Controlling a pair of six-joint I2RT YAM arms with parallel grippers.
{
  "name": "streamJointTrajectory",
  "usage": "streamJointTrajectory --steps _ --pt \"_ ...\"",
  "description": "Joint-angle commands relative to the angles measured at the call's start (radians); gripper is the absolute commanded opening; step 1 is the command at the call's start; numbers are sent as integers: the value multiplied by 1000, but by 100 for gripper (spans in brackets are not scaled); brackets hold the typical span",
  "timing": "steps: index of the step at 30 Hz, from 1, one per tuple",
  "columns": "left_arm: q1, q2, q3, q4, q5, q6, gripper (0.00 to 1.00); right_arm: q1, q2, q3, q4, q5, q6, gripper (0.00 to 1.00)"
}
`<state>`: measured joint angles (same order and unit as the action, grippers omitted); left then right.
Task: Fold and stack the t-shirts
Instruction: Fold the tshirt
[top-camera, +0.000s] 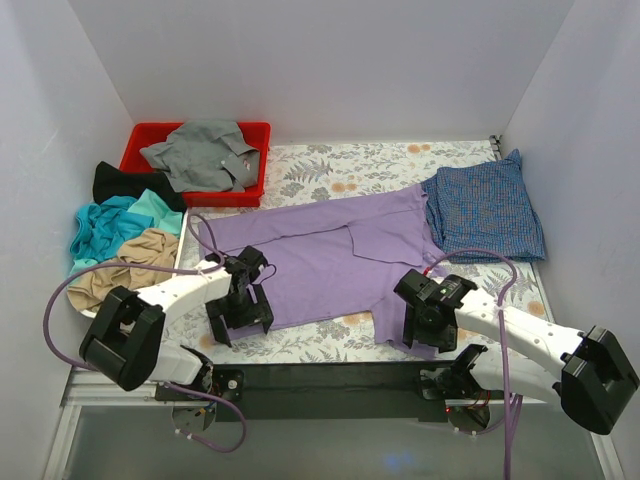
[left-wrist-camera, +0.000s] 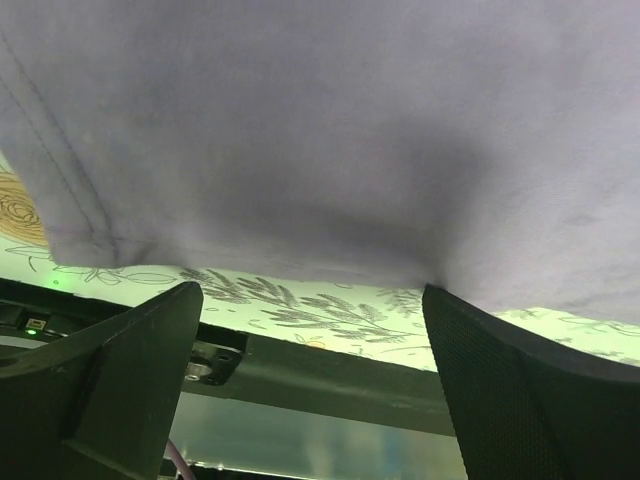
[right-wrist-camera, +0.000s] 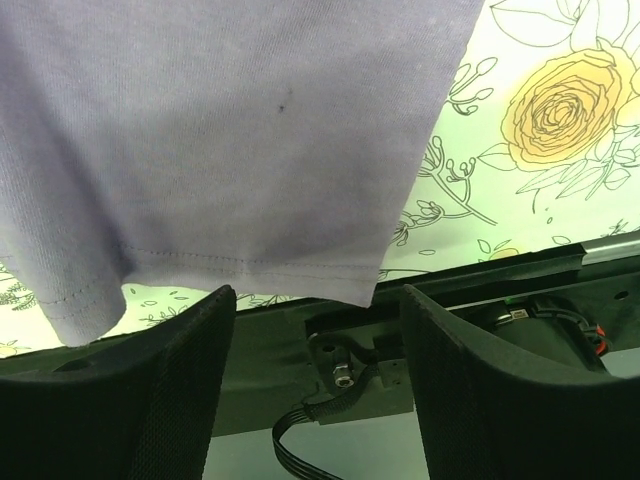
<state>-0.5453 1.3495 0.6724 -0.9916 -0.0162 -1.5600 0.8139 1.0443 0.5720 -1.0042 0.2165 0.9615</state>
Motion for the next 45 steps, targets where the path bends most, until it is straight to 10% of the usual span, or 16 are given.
streamJointTrajectory --steps 1,21,34,45 --pt "-4 4 77 -5 -7 0 91 5 -3 18 -28 -3 42 72" --pt "-13 -171 -62 208 -13 -129 91 119 -43 -4 53 81 177 73" --pt "-13 -1 35 197 -51 -38 92 133 236 63 47 95 129 75" --pt "-15 -6 15 205 -28 -45 38 131 223 58 53 87 98 50"
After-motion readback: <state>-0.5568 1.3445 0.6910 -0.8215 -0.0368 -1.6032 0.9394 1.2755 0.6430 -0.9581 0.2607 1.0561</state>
